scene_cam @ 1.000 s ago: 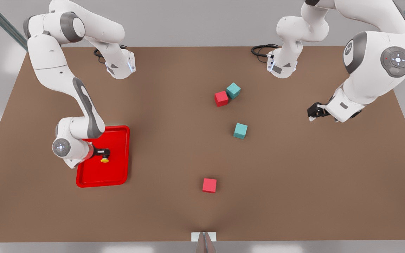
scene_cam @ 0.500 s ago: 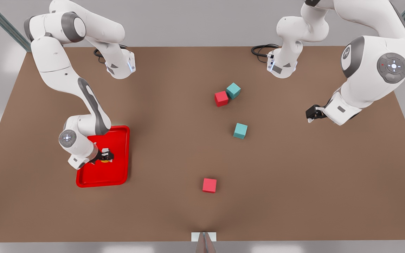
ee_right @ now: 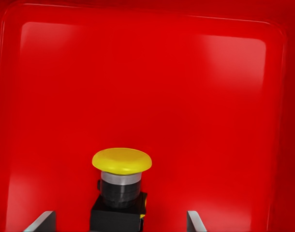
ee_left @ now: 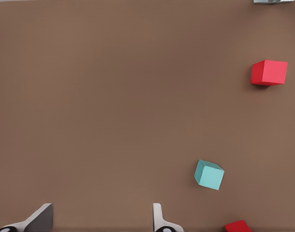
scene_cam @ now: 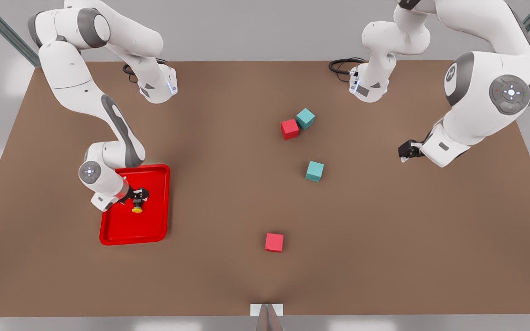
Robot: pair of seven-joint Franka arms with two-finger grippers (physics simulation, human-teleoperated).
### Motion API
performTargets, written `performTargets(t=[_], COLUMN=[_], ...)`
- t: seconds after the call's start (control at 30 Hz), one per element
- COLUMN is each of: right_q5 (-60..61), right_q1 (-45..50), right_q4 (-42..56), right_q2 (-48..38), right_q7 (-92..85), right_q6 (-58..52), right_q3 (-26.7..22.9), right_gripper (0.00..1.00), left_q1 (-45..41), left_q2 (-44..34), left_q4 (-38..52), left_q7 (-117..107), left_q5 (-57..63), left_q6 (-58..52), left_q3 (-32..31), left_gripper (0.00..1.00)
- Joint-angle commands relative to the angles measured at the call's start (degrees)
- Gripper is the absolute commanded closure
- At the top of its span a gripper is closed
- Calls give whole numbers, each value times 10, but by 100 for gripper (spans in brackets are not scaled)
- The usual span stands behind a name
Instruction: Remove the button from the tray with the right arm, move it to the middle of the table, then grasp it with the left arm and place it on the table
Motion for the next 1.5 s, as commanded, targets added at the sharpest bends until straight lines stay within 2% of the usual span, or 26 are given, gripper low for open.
performTargets(t=[0.0, 0.3, 0.33, 0.47, 0.63, 0.67, 0.7, 0.73, 0.8, 0.9, 1.03, 1.13, 1.2, 1.27, 1.33, 1.47], right_q5=[2, 2, 2, 2, 2, 2, 2, 2, 2, 1, 0, 2, 1, -1, 0, 1], right_q1=[3, 3, 3, 3, 3, 3, 3, 2, 2, 5, 6, 16, 23, 24, 75, 180], right_q4=[0, -4, -4, -3, -3, -2, -2, -2, 0, 6, 79, 119, 168, 198, 235, 262], right_q2=[0, 4, 5, 9, 15, 16, 16, 15, 15, 10, -2, -2, -1, -1, 1, 6], right_q7=[11, 62, 62, 62, 62, 62, 59, 52, 51, 48, 50, 65, 63, 66, 84, 236], right_q6=[0, 0, 0, 1, 1, 1, 1, 1, 0, -1, -100, -140, -194, -212, -245, -272], right_q3=[0, 0, 0, 0, 0, 0, 0, 0, 0, 0, 31, 85, 100, 144, 148, 148], right_gripper=[0, 0, 2, 24, 24, 30, 41, 56, 61, 62, 62, 62, 62, 62, 62, 62], left_q1=[0, 1, 1, 1, 1, 1, 1, 1, 1, 2, 2, 2, 2, 2, 3, -1], left_q2=[0, 1, 1, 2, 3, 3, 3, 3, 3, 3, 3, 3, 3, 4, 7, 29], left_q4=[0, 0, 0, 0, 0, 0, 0, 0, 0, 0, 0, 0, 0, -1, 0, 2], left_q7=[-2, -2, -2, -1, -2, -1, -2, -1, -1, -1, -1, -1, -1, -2, -2, -1], left_q5=[1, 1, 0, 0, 0, 0, 0, 0, 0, 0, 0, 0, 0, 0, 0, 1], left_q6=[0, 0, 0, -1, -1, -1, -1, 0, -1, -1, -1, -1, -1, -1, -1, 15], left_q3=[1, 0, 0, 1, 0, 1, 0, 0, 0, 1, 0, 0, 0, 0, 0, 1], left_gripper=[0, 0, 0, 0, 0, 0, 0, 0, 0, 0, 0, 0, 0, 0, 0, 0])
